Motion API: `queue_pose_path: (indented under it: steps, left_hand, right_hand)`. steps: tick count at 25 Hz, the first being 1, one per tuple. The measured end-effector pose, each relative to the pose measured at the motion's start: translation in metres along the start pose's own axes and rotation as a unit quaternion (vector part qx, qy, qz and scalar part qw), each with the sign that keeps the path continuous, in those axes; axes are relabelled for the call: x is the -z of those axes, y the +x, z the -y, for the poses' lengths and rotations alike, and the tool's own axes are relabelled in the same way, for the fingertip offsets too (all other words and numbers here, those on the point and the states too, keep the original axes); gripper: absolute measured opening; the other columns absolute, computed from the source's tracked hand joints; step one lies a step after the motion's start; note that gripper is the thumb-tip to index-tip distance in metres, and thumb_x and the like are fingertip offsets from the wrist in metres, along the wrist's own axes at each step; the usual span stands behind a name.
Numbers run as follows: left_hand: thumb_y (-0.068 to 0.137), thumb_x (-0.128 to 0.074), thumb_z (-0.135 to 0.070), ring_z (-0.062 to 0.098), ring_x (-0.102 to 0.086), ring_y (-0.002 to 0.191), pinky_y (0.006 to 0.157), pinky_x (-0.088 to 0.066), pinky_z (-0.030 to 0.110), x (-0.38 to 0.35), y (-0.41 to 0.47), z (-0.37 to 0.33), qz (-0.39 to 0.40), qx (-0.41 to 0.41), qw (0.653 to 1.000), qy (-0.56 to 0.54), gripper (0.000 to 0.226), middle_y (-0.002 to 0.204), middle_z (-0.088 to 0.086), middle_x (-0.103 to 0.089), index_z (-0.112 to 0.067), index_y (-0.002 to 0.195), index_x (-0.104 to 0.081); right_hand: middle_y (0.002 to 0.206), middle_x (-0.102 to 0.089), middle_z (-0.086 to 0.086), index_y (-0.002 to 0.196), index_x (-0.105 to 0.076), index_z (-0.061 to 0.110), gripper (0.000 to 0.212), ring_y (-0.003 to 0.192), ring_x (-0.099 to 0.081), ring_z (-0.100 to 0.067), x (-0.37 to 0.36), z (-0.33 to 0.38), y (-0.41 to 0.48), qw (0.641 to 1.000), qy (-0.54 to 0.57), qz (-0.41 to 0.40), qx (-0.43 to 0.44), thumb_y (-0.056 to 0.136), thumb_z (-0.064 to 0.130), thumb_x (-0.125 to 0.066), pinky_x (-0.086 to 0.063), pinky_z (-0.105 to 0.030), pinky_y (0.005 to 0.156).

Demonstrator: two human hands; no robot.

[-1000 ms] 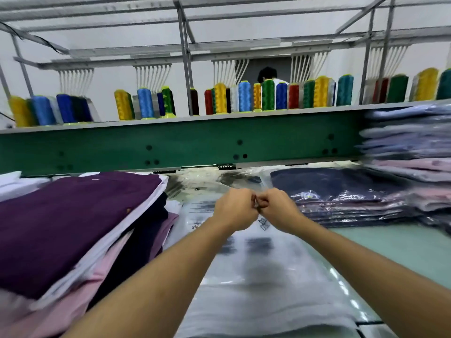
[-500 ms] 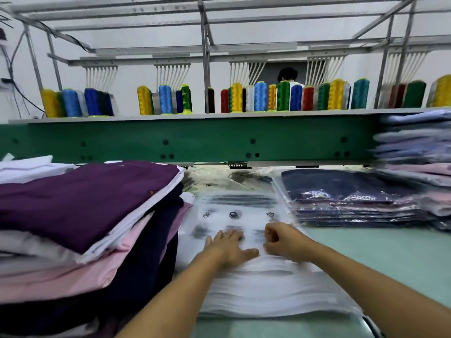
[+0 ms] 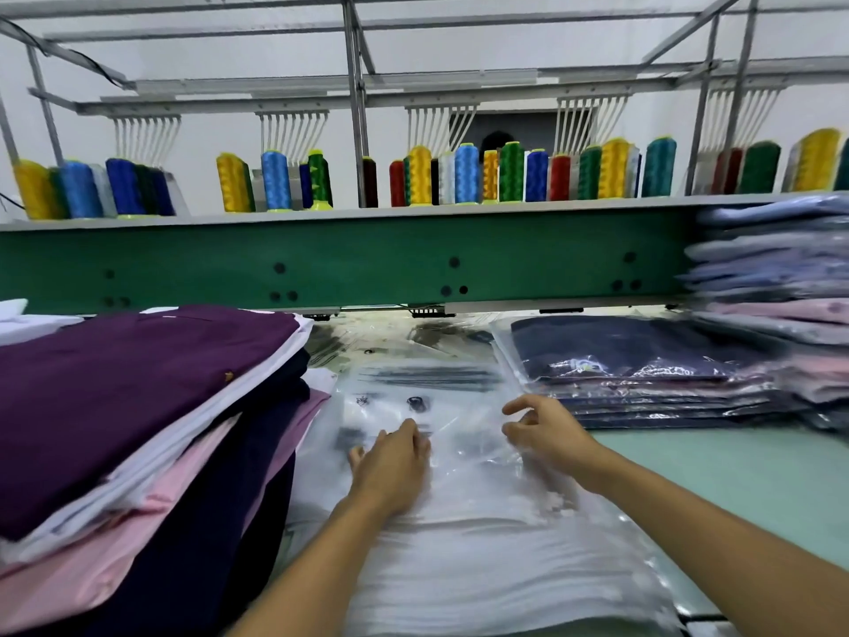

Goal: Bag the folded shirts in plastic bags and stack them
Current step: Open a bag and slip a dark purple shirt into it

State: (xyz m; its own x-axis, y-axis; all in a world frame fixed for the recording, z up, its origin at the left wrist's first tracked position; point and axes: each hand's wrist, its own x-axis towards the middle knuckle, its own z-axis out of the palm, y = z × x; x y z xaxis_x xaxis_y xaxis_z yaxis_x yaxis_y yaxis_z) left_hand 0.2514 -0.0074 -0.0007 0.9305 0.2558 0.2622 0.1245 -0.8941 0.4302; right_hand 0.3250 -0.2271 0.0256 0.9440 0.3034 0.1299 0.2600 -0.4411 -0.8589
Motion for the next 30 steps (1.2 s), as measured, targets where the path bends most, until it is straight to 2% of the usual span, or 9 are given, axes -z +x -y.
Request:
queue_pose_path:
  steps: [3,7,10,14,18,21,23,26,30]
  left_hand:
    - [0.106,-0.031,-0.033,0.032,-0.056,0.081,0.083,-0.044,0.045,-0.001,-0.003,0.002,-0.115,0.001,0.993,-0.04,0.019,0.08,0.004,-0.062,-0.021,0.092,-0.033]
    - [0.107,-0.035,-0.035,0.021,-0.055,0.067,0.058,-0.037,0.037,0.01,-0.01,-0.001,-0.245,-0.038,0.94,-0.236,0.018,0.072,-0.01,-0.057,-0.025,0.093,-0.041]
    - [0.107,-0.036,-0.038,0.0,-0.054,0.088,0.074,-0.046,0.034,0.016,-0.012,-0.004,-0.296,-0.069,0.91,-0.28,0.02,0.099,-0.025,-0.059,-0.023,0.108,-0.048]
    - [0.106,-0.035,-0.041,0.002,-0.056,0.1,0.087,-0.047,0.032,0.014,-0.015,-0.007,-0.311,-0.121,0.904,-0.268,0.031,0.106,-0.03,-0.054,-0.024,0.13,-0.047]
    - [0.104,-0.039,-0.043,0.019,-0.061,0.075,0.069,-0.052,0.044,0.006,-0.015,-0.003,-0.172,-0.124,0.959,-0.189,0.009,0.076,-0.01,-0.059,-0.038,0.107,-0.046]
    - [0.102,-0.04,-0.046,0.013,-0.054,0.071,0.084,-0.051,0.052,-0.002,-0.014,0.004,0.012,-0.093,0.989,-0.118,0.01,0.078,-0.01,-0.061,-0.039,0.096,-0.038]
    - [0.096,-0.033,-0.066,0.012,-0.057,0.096,0.108,-0.035,0.058,-0.004,-0.013,0.005,0.077,-0.082,0.994,-0.013,0.026,0.104,-0.016,-0.064,-0.044,0.109,-0.039]
    - [0.08,-0.015,-0.089,0.024,-0.03,0.145,0.113,-0.008,0.068,-0.008,-0.01,0.003,0.134,-0.038,0.987,0.081,0.079,0.145,-0.008,-0.05,-0.04,0.138,-0.037]
    - [0.086,-0.022,-0.084,0.024,-0.038,0.14,0.113,-0.018,0.062,-0.001,-0.01,-0.001,0.054,-0.031,0.992,0.111,0.074,0.142,-0.011,-0.054,-0.035,0.136,-0.044]
  right_hand:
    - [0.084,-0.073,-0.012,0.114,-0.058,0.018,0.022,0.07,-0.063,-0.016,-0.005,0.003,-0.004,0.998,0.054,-0.004,-0.024,0.094,0.018,-0.069,-0.048,-0.029,0.067]
    - [0.094,-0.071,0.002,0.101,-0.073,0.022,0.015,0.08,-0.061,-0.01,-0.005,0.011,-0.006,0.998,0.057,-0.022,0.004,0.097,0.033,-0.064,-0.044,-0.026,0.07]
    - [0.111,-0.065,0.012,0.095,-0.079,0.023,0.031,0.105,-0.059,-0.007,-0.006,0.017,-0.008,0.993,0.095,-0.048,0.047,0.101,0.041,-0.054,-0.045,-0.029,0.085]
    - [0.101,-0.075,0.0,0.098,-0.077,0.019,0.048,0.094,-0.066,-0.016,-0.001,0.023,-0.012,0.986,0.146,-0.057,0.055,0.104,0.051,-0.042,-0.048,-0.035,0.084]
    - [0.081,-0.076,-0.009,0.095,-0.071,0.006,0.051,0.07,-0.069,-0.018,0.004,0.026,-0.016,0.987,0.151,-0.014,0.05,0.105,0.047,-0.041,-0.052,-0.03,0.066]
    - [0.066,-0.063,-0.009,0.087,-0.063,-0.003,0.028,0.049,-0.055,-0.011,0.006,0.021,-0.016,0.995,0.1,-0.021,0.009,0.101,0.02,-0.056,-0.044,-0.029,0.049]
    - [0.059,-0.059,-0.007,0.088,-0.06,-0.004,0.018,0.046,-0.051,-0.015,0.006,0.017,-0.016,0.997,0.072,-0.01,-0.042,0.098,0.01,-0.056,-0.039,-0.028,0.046]
    - [0.053,-0.056,-0.003,0.091,-0.058,0.002,0.009,0.043,-0.049,-0.017,0.005,0.015,-0.018,0.992,0.054,0.011,-0.112,0.095,0.01,-0.056,-0.036,-0.025,0.042]
    - [0.058,-0.063,-0.01,0.084,-0.055,0.005,0.01,0.042,-0.052,-0.019,0.008,0.016,-0.019,0.984,0.063,0.044,-0.161,0.093,0.007,-0.051,-0.033,-0.022,0.041]
